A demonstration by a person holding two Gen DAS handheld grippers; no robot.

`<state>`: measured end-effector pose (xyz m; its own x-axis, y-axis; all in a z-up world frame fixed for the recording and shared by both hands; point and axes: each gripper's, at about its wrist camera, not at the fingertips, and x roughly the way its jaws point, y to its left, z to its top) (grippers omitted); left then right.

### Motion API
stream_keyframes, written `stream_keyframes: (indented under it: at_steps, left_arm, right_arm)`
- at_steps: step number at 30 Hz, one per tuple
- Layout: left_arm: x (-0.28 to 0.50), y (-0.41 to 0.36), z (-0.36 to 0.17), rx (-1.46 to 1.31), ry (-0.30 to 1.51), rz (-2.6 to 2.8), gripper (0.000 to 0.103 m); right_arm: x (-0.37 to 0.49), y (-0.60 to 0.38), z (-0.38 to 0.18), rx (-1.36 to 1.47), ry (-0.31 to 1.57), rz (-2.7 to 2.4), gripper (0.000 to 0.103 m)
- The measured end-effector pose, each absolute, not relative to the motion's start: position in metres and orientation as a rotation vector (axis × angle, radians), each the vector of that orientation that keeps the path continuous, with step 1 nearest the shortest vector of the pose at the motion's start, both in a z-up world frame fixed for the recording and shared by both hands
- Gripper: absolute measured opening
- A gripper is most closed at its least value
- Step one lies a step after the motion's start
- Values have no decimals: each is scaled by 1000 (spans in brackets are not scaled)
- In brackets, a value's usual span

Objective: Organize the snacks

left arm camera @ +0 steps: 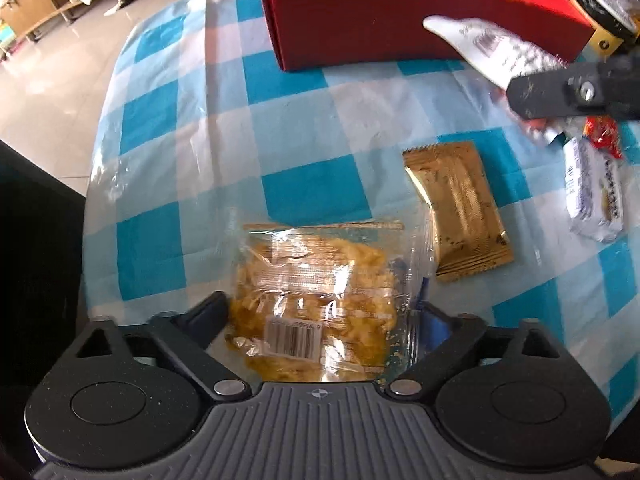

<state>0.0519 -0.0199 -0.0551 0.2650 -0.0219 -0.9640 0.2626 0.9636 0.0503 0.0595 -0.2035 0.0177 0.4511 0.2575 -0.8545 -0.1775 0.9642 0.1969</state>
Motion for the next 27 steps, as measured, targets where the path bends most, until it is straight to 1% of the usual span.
stream_keyframes:
  at_steps: [2,6,8,9,11,13,15,16,18,20,24,25,26,27]
  left_arm:
    - [52,-19,-52,205,1283,-182,80]
    - [51,-14,-45,174,1281,-160,74]
    - [52,-9,-39,141,1272,-158,68]
    - [52,-7,-35,121,1266,-160,67]
    - [56,-5,-27,95,1252,-163,60]
    - [56,-1,-19,65,1236,-164,56]
    - [58,0,-15,49,1222,-175,55]
    - [58,-1,-15,52,1225,-174,56]
    - [60,-4,-20,58,1245,-181,61]
    - [62,-7,-27,73,1262,-172,73]
    - [70,-9,-46,111,1301,-124,82]
    - [72,-11,-49,126,1305,-119,90]
    - [73,-13,-51,141,1309,-124,95]
    - [74,-16,-55,162,1310,-132,97]
  right_arm:
    - [59,-204,18,83,1069,265,50]
    - [58,-203,20,83,1062,272,50]
    - [57,-202,21,69,1052,270,50]
    - [56,-201,22,62,1046,268,49]
    - [56,-202,24,68,1040,273,46]
    - [57,-203,26,72,1032,273,45]
    - [58,-203,27,63,1030,265,45]
    - [59,-204,25,69,1035,262,45]
    - [60,-205,19,91,1069,274,45]
    - [60,-203,14,84,1085,275,45]
    - [62,-208,9,85,1096,253,45]
    - [64,-212,8,97,1100,243,46]
    - [65,-215,7,109,1105,244,46]
    - [68,-217,6,117,1111,254,46]
